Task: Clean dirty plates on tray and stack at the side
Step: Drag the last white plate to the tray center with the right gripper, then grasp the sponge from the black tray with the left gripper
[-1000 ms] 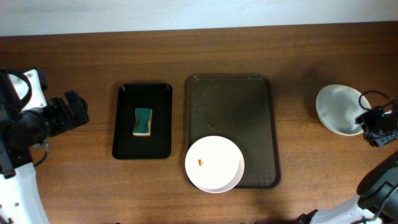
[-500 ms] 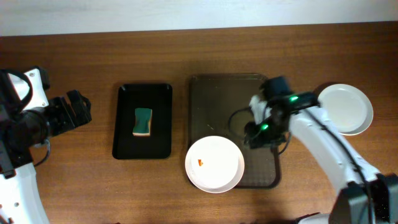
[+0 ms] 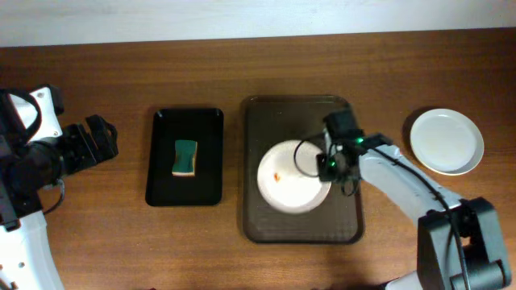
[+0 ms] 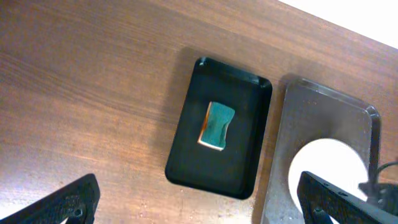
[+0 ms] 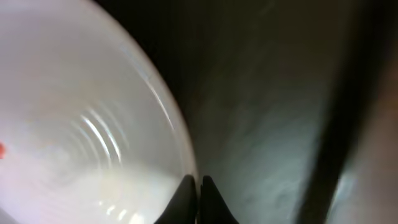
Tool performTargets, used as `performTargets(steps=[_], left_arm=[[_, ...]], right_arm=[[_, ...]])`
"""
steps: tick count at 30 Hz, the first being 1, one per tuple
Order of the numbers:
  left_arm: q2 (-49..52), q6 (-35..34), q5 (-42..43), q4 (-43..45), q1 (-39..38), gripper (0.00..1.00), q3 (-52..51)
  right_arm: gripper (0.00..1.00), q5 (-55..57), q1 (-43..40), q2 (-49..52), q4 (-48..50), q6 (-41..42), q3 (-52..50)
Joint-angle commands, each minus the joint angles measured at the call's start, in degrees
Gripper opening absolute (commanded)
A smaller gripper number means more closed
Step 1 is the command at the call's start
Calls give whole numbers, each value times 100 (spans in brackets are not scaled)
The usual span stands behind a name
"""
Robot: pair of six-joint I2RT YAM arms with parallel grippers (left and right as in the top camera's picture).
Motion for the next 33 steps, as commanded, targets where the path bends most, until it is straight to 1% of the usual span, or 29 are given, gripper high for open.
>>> performTargets(steps=[1, 2, 3, 4, 6, 7, 8, 9, 10, 13, 14, 17, 19, 20, 21, 23, 25, 26, 27, 28, 29, 31, 32, 33], left_arm=[[-17, 48, 81, 33, 9, 100, 46], [-17, 48, 81, 35, 9, 100, 46], [-20, 48, 83, 33, 9, 100, 46], [-17, 48, 83, 33, 9, 100, 46], [-17, 48, 103, 31, 9, 100, 46], [-13, 48, 236, 28, 7, 100, 44], [-7, 50, 354, 31, 7, 100, 42], [11, 50, 382, 28, -20, 100, 24], [44, 55, 382, 9, -72, 100, 9], [188, 225, 374, -7, -424, 100, -192], [289, 225, 343, 11, -588, 96, -337], [612, 225, 118, 192, -885, 84, -682], [866, 225, 114, 713, -1169, 65, -1263], [994, 221, 59, 1027, -1307, 59, -1589], [1174, 219, -131, 1410, -1467, 55, -2002], [1593, 223, -295, 2223, -1685, 53, -2662], [2009, 221, -529, 2933, -1812, 50, -3027], [2291, 221, -695, 3285, -1873, 52, -3169], [2566, 221, -656, 3628, -1919, 54, -3270], [2817, 223, -664, 3871, -1969, 53, -3298], [3154, 223, -660, 4199, -2052, 40, -3298], [3585, 225, -662, 4531, -2214, 25, -3298], [3982, 236, -684, 4629, -2385, 0, -3298], [4074, 243, -684, 4618, -2430, 0, -3298]], right_arm=[[4, 315, -297, 120, 446, 26, 83], [4, 234, -289, 151, 461, 26, 83], [10, 214, -284, 155, 409, 26, 83], [37, 208, -286, 146, 334, 26, 83], [47, 214, -299, 140, 155, 28, 83], [48, 212, -337, 142, 168, 31, 83], [47, 212, -372, 151, 216, 28, 83], [38, 212, -411, 190, 254, 26, 81], [32, 192, -413, 302, 258, 26, 81], [25, -114, -413, 787, 437, 26, 79], [15, -258, -402, 942, 531, 26, 79], [4, -243, -404, 940, 564, 26, 96], [4, -240, -404, 931, 555, 26, 101], [4, -243, -404, 931, 555, 26, 101], [4, -243, -404, 931, 555, 28, 101], [4, -243, -404, 931, 542, 28, 101], [4, -243, -404, 931, 527, 28, 101], [4, -243, -404, 931, 511, 28, 101], [4, -245, -402, 931, 505, 28, 101], [4, -245, -404, 931, 503, 28, 101], [4, -245, -402, 931, 501, 28, 101], [4, -247, -402, 931, 503, 31, 101], [4, -269, -402, 931, 490, 35, 101], [4, -269, -402, 931, 479, 46, 101]])
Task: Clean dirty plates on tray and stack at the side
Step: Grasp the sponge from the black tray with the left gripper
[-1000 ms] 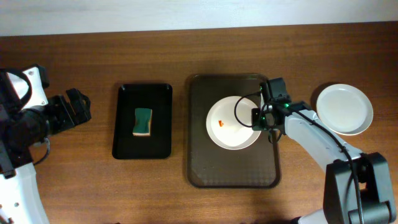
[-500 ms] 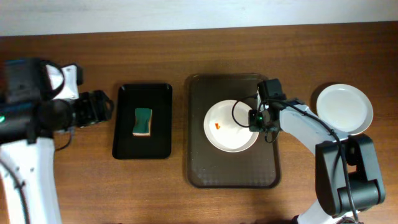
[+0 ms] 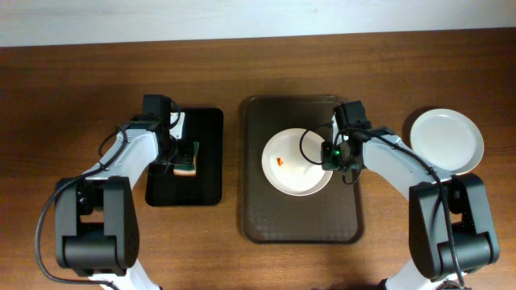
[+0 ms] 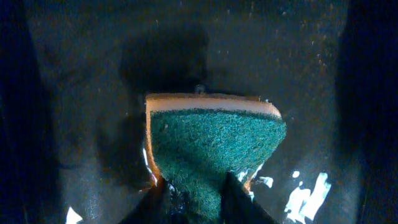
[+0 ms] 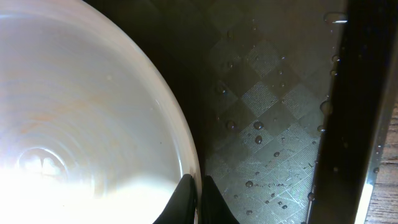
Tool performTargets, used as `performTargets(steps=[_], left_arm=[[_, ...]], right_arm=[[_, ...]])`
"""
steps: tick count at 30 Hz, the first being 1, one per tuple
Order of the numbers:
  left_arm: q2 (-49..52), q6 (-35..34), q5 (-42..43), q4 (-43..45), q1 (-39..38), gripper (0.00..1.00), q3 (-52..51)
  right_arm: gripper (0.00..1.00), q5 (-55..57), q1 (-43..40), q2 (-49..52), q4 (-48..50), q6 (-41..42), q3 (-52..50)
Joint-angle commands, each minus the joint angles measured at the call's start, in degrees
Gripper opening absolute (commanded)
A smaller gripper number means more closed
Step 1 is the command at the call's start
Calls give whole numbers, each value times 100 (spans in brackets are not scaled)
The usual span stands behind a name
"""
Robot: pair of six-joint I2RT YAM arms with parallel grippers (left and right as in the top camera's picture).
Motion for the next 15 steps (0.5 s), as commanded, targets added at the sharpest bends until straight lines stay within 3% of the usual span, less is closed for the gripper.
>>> performTargets(steps=[1, 6, 9, 10, 13, 15], left_arm=[[610, 107, -37, 96, -251, 0, -48], [122, 63, -37, -778, -238, 2, 645], [-317, 66, -37, -1246, -240, 51, 1029], [-420, 66, -39, -1322, -240, 57, 1034], [-431, 66, -42, -1556, -240, 59, 885], [-415, 66, -37, -1458, -251, 52, 560]], right_arm=[[4, 116, -9, 175, -107, 26, -68], [4, 116, -9, 175, -149, 26, -68], [4, 116, -9, 175, -151, 26, -68], [4, 116, -9, 175, -151, 26, -68], [4, 116, -9, 175, -151, 26, -68], [4, 116, -9, 175, -151, 26, -68]])
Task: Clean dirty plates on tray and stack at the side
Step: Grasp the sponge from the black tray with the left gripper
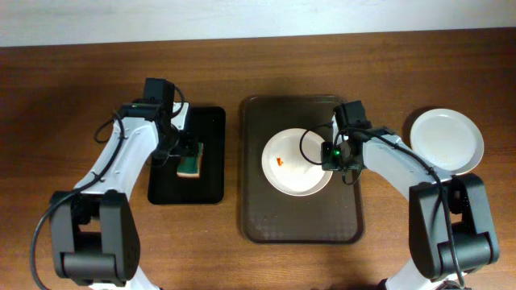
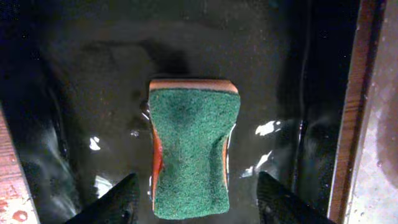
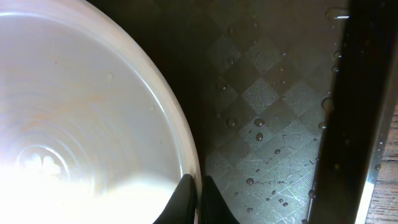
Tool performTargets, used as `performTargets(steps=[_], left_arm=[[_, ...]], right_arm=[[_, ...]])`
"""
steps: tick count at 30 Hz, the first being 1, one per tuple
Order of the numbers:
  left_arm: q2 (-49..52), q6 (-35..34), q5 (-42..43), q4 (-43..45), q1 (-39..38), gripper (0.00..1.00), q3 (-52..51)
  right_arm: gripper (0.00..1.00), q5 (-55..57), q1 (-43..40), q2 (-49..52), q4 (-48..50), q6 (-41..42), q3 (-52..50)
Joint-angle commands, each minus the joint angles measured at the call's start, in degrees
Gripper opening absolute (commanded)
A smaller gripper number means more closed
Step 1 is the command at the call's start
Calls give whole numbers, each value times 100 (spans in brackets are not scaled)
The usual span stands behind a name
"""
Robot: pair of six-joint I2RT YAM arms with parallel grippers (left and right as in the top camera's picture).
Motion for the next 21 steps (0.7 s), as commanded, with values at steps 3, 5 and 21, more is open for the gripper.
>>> performTargets(steps=[3, 5, 21], left_arm=[[-33, 28, 15, 603, -164, 53, -1119], [-33, 28, 15, 1038, -232, 41, -1537], [-92, 52, -435, 352, -232, 57, -166]], right_arm=[[4, 131, -9, 175, -94, 20, -74], [4, 133, -9, 175, -94, 20, -74], [4, 131, -9, 175, -94, 20, -74]])
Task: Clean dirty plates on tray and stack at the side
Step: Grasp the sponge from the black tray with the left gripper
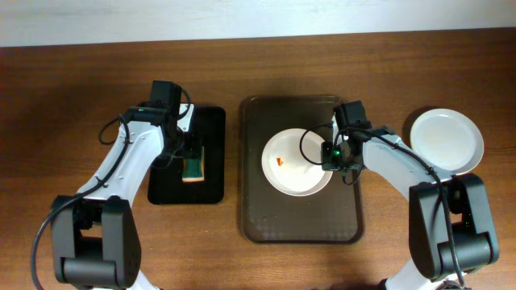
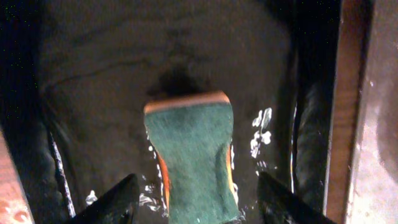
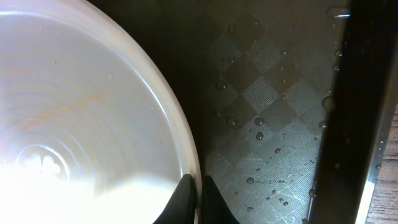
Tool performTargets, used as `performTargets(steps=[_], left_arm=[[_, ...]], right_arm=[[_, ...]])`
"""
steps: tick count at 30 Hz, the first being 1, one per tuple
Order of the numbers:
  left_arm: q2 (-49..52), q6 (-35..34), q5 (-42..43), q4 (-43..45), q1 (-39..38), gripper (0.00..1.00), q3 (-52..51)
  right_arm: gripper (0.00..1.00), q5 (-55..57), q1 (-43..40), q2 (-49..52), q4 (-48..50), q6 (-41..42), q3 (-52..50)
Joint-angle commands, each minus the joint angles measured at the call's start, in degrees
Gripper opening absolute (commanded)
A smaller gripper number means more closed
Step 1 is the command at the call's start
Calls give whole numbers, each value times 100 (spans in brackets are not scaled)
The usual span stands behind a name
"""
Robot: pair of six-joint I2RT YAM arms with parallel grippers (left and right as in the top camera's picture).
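Observation:
A white plate (image 1: 296, 163) with an orange-red smear (image 1: 278, 161) lies on the brown tray (image 1: 300, 221). My right gripper (image 1: 331, 158) is shut on the plate's right rim (image 3: 180, 134), its fingertips (image 3: 187, 186) pinched over the edge. A green and orange sponge (image 2: 191, 158) lies in the wet black tray (image 1: 165, 189). My left gripper (image 2: 196, 211) hovers low over the sponge (image 1: 193, 167), open, one finger on each side without touching it.
A clean white plate (image 1: 447, 141) sits on the wooden table (image 1: 81, 89) to the right of the brown tray. Water drops cover the brown tray's floor (image 3: 261, 124). The black tray's right wall (image 2: 305, 143) runs close to the brown tray.
My left gripper has shifted slightly along the sponge, which now reaches further in between the open fingers. The right gripper and the plate have not moved.
At first my left arm was off at the table's left edge, and the right gripper held the plate lower on the brown tray. Then the plate sat higher and the left fingers pinched the sponge. After that they stood open astride it, as now.

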Motion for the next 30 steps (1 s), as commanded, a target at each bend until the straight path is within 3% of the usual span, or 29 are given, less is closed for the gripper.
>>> performTargets(steps=[1, 3, 6, 8, 9, 13, 14, 15, 17, 20, 23, 24, 27, 29, 30], left_arm=[[236, 50, -205, 258, -28, 57, -31], [544, 48, -177, 433, -35, 55, -103], [1008, 48, 177, 437, -35, 43, -103], [1082, 48, 251, 411, -33, 24, -103], [1075, 50, 243, 404, -33, 1, -87], [903, 50, 243, -63, -13, 0, 540], [826, 52, 201, -337, -13, 4, 874], [793, 50, 199, -485, -13, 48, 1045], [785, 52, 199, -667, -13, 62, 1174], [789, 52, 195, -1014, -20, 61, 1147], [789, 52, 179, -1016, -44, 48, 1034], [802, 50, 74, -944, -96, 42, 892], [892, 70, -164, -96, -321, 41, 234], [907, 68, -295, 350, -372, 31, -120], [907, 70, -299, 428, -369, 17, -177]], right_arm=[[4, 133, -9, 173, -85, 22, -79], [4, 133, -9, 173, -85, 22, -79], [4, 131, -9, 173, -85, 22, -79], [4, 131, -9, 173, -85, 22, -79], [4, 131, -9, 173, -85, 22, -79], [4, 131, -9, 173, -87, 22, -79], [4, 131, -9, 173, -87, 22, -79], [4, 111, -9, 173, -87, 22, -79], [4, 111, -9, 173, -87, 22, -79], [4, 111, -9, 173, -90, 22, -79], [4, 111, -9, 173, -90, 22, -79], [4, 111, -9, 173, -87, 22, -79], [4, 111, -9, 173, -90, 22, -79], [4, 111, -9, 173, -90, 22, -79], [4, 111, -9, 173, -87, 22, -79]])
